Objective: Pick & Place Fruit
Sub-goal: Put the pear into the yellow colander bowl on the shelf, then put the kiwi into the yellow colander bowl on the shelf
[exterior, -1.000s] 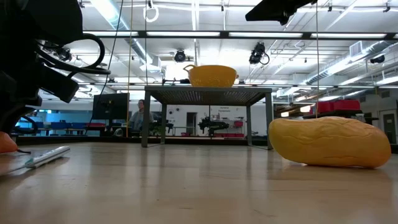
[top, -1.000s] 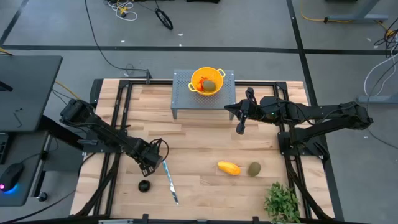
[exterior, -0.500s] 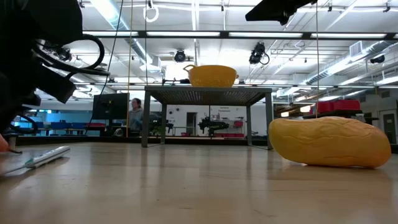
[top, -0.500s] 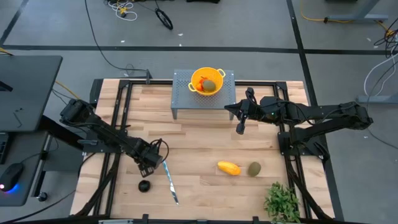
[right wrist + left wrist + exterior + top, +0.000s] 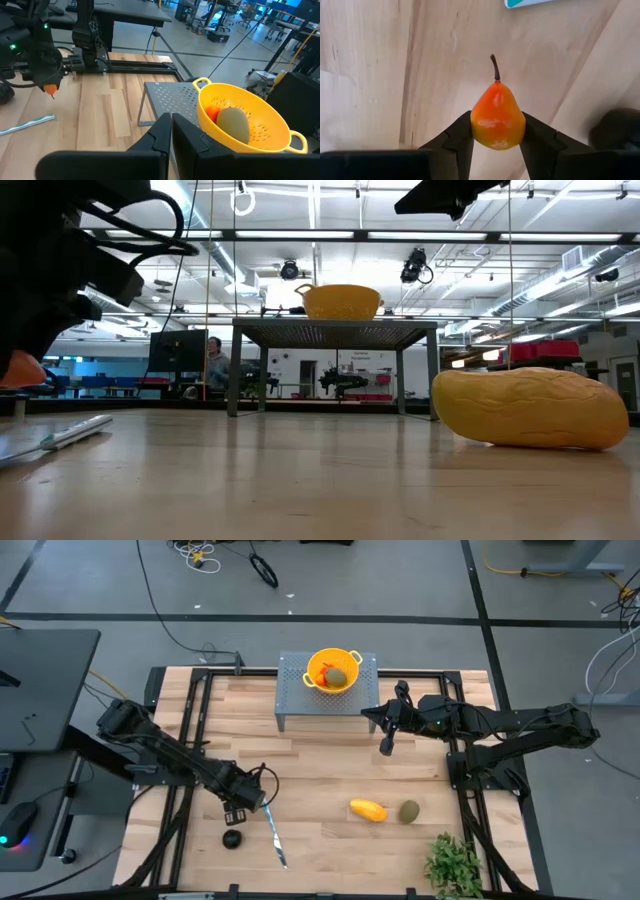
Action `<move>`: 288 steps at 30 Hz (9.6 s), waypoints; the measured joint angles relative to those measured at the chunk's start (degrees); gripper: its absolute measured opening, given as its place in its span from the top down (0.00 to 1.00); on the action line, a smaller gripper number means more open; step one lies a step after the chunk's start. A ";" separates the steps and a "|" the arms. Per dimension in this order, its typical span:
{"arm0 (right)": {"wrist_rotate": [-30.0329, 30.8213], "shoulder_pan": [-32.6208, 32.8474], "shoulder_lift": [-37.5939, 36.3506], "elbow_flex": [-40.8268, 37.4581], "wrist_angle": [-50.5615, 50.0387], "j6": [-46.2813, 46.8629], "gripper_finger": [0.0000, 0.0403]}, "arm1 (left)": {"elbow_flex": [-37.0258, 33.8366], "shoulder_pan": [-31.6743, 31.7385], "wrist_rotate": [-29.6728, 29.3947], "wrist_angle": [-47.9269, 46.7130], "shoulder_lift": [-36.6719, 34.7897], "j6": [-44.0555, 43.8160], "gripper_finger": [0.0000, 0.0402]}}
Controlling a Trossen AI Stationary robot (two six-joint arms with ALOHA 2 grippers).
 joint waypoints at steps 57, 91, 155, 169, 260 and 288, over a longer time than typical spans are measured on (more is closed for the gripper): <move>-2.99 0.02 0.02 0.01 0.04 0.00 0.94 | 22.35 17.27 -9.22 2.14 -8.68 31.05 0.65; -3.04 0.03 0.02 0.00 0.04 -0.02 0.94 | 29.90 32.40 -9.20 15.09 -8.62 37.49 0.66; -2.89 0.02 0.01 0.00 0.02 -0.02 0.94 | 33.98 55.09 0.35 45.60 1.88 46.33 0.66; -2.89 0.02 0.00 0.00 -0.11 -0.02 0.94 | 33.80 56.99 2.70 44.93 4.14 45.31 0.66; -2.63 -0.35 0.00 0.02 -1.21 -0.02 0.94 | 29.57 55.33 2.87 47.22 7.19 41.92 0.33; -2.62 -0.20 0.00 0.02 -1.23 -0.02 0.94 | 29.63 46.65 6.68 46.68 1.70 38.41 0.64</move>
